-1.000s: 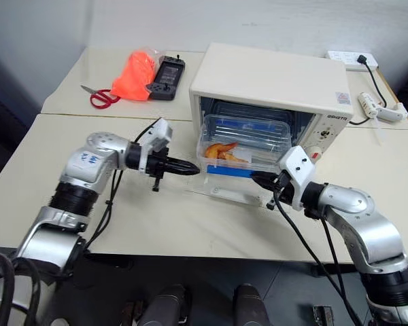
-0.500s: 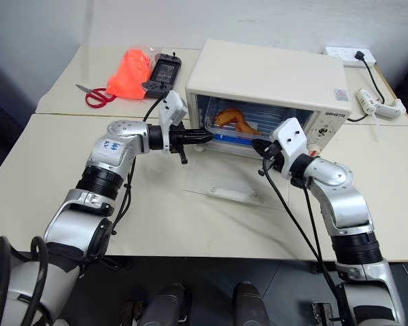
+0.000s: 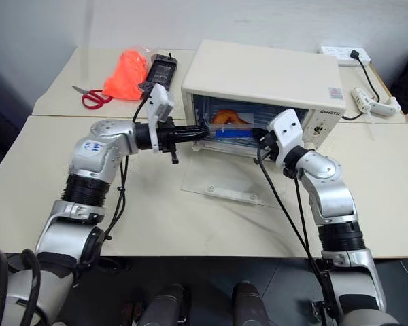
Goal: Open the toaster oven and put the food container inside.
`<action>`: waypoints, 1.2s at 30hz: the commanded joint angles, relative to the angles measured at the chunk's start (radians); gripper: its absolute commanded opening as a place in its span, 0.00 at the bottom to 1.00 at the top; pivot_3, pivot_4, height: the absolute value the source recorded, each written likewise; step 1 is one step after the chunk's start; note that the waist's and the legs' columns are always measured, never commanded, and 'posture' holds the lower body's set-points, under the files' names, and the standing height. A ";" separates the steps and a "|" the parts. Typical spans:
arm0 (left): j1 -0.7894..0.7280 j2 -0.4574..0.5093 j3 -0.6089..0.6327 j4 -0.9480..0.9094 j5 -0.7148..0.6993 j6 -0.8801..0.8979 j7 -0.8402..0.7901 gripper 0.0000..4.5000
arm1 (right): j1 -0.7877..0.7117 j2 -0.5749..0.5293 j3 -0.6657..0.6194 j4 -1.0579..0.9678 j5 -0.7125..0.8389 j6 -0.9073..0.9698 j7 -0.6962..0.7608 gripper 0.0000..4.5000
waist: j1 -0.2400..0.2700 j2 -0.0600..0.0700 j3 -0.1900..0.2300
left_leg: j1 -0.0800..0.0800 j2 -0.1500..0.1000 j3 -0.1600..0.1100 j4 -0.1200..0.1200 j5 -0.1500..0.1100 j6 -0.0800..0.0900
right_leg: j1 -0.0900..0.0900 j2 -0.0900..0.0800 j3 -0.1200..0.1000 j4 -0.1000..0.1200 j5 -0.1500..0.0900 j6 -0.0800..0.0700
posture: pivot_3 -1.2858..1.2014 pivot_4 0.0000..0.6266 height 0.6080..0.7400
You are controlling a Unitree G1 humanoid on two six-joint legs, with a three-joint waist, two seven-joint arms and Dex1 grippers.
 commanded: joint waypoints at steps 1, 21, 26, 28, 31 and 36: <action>0.024 0.081 0.053 -0.169 -0.122 0.122 -0.076 0.13 | 0.025 -0.050 -0.070 -0.121 0.049 0.042 0.028 0.00 | -0.003 0.000 0.000 | 0.000 0.001 0.000 0.000 0.000 0.000 | 0.000 0.000 0.000 0.000 0.000 0.000 | 0.52 0.24 1.00; 0.084 0.537 0.175 -0.339 -0.349 0.307 -0.287 0.98 | 0.819 -0.202 -0.527 -0.651 0.255 0.315 0.139 0.00 | 0.024 0.002 -0.001 | 0.003 0.001 0.000 -0.005 -0.001 0.002 | 0.006 0.000 0.001 -0.005 0.000 -0.001 | 0.52 0.24 1.00; 0.080 0.542 0.155 -0.352 -0.353 0.297 -0.292 0.98 | 0.949 -0.122 -0.504 -0.760 0.269 0.322 0.091 0.00 | 0.020 0.002 -0.001 | 0.006 0.001 0.001 -0.004 0.000 0.002 | 0.007 0.001 0.002 -0.004 0.000 0.000 | 0.52 0.24 1.00; 0.068 0.539 0.150 -0.342 -0.363 0.312 -0.294 0.98 | 0.959 -0.103 -0.464 -0.771 0.248 0.313 0.063 0.00 | 0.020 0.002 -0.001 | 0.006 0.001 0.001 -0.004 0.000 0.002 | 0.008 0.001 0.002 -0.004 0.000 0.000 | 0.52 0.24 1.00; 0.065 0.544 0.133 -0.338 -0.360 0.295 -0.324 0.98 | 0.930 -0.061 -0.380 -0.754 0.226 0.307 0.009 0.00 | 0.019 0.002 -0.001 | 0.006 0.001 0.001 -0.004 0.000 0.002 | 0.007 0.001 0.002 -0.004 0.000 0.000 | 0.52 0.24 1.00; 0.045 0.517 0.113 -0.330 -0.333 0.241 -0.305 0.98 | 0.851 0.005 -0.248 -0.659 0.149 0.259 -0.067 0.00 | 0.020 0.002 -0.001 | 0.006 0.001 0.001 -0.005 0.000 0.002 | 0.007 0.001 0.003 -0.004 0.000 0.000 | 0.52 0.24 1.00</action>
